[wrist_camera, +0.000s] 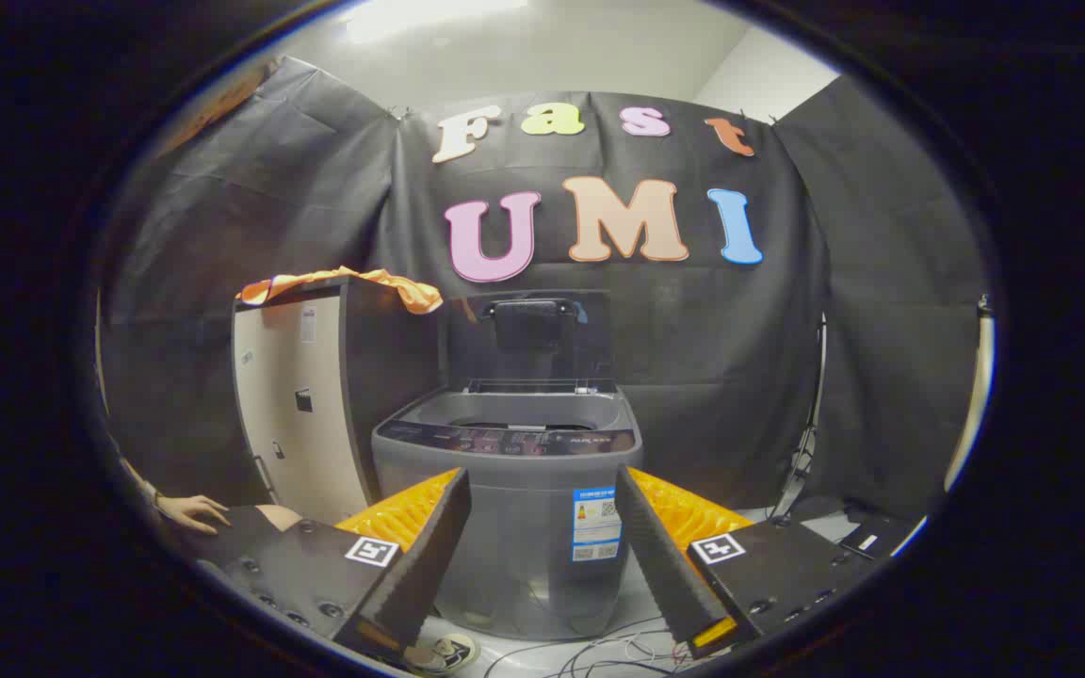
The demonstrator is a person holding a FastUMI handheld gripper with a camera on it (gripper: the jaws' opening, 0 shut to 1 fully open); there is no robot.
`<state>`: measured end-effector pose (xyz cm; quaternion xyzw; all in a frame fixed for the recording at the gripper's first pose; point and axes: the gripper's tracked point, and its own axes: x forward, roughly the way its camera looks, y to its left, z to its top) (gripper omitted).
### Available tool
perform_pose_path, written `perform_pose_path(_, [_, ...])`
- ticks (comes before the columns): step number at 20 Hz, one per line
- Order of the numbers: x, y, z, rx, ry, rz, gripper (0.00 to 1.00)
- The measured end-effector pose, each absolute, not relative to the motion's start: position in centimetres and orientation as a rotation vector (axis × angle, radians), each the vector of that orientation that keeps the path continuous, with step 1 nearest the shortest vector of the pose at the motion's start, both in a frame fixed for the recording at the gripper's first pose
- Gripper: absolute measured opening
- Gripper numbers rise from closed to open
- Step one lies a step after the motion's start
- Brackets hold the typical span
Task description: Put the clothes into the washing machine and then close the washing machine lid.
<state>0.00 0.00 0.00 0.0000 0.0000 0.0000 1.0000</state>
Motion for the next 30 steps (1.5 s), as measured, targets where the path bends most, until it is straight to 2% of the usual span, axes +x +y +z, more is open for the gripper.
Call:
perform_pose_path(22, [1.1, 0.8, 0.0, 0.015, 0.019, 0.001, 0.97])
perform_pose_path(27, [6.8, 5.5, 7.4, 0.076, -0.074, 0.078, 0.97])
perform_pose_path(30, [11.9, 9.8, 11.1, 0.12, -0.024, 0.139, 0.97])
